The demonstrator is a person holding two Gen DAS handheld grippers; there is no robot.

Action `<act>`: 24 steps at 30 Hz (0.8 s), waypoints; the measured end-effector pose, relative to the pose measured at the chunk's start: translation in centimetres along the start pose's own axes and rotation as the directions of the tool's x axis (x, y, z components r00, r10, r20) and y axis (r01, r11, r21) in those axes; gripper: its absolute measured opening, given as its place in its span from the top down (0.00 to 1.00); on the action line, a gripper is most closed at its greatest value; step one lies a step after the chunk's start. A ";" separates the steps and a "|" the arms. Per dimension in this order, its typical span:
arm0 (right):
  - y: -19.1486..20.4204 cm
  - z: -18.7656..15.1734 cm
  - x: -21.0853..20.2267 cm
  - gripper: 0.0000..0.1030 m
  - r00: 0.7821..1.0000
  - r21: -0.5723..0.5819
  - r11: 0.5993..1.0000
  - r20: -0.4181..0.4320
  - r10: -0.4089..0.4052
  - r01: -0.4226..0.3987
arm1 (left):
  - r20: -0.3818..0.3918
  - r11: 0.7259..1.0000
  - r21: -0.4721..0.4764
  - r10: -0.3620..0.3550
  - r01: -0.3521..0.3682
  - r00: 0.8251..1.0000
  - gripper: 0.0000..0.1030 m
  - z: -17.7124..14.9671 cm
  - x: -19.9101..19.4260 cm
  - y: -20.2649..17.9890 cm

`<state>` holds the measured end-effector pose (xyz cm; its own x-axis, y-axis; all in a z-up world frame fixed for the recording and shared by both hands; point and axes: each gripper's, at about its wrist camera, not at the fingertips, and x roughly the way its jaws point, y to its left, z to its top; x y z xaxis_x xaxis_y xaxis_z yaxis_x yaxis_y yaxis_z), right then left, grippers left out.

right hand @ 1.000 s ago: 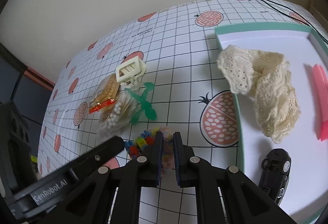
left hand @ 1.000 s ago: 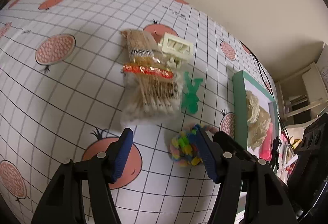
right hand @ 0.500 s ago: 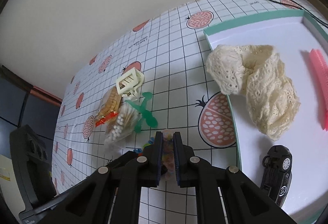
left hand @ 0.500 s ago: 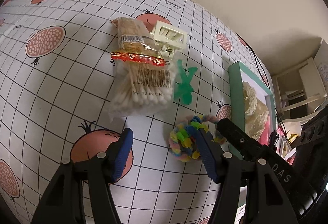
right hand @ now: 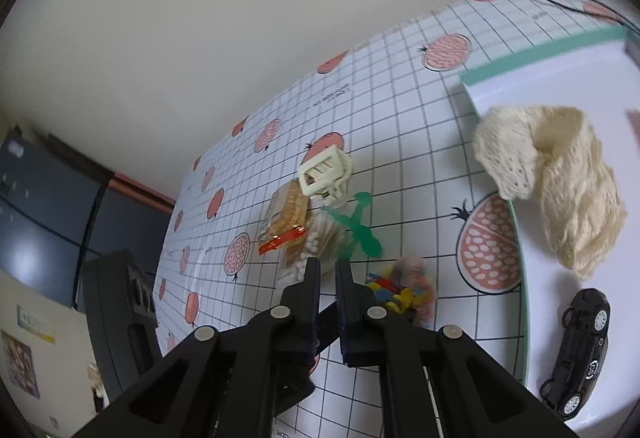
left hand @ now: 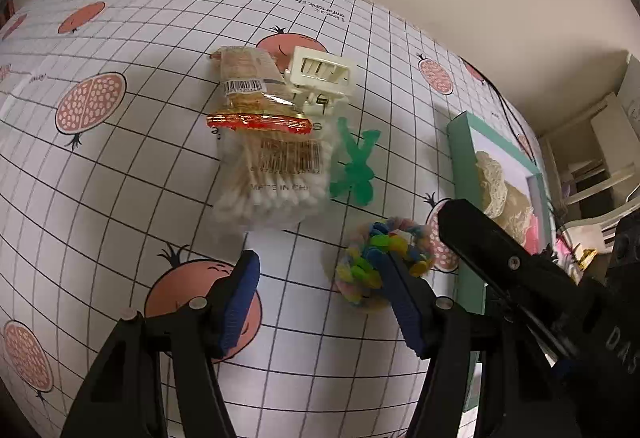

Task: Organize objects
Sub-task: 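Grasp the colourful hair-tie bundle with the right tool while the left tool approaches it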

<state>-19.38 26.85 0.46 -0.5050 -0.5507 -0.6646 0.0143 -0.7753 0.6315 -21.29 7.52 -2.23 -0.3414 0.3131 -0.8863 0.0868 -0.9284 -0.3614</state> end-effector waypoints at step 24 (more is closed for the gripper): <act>0.8 -1.5 1.5 0.59 0.970 -0.238 0.950 -0.087 -0.229 0.203 | 0.031 0.980 -0.193 0.054 -0.047 0.998 0.39 -0.2 -2.2 4.2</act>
<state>-18.83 24.98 -0.65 -0.4177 -0.3834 -0.8237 0.1166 -0.9217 0.3699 -20.03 2.99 -1.89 -0.3653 0.2563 -0.8949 0.2815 -0.8860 -0.3686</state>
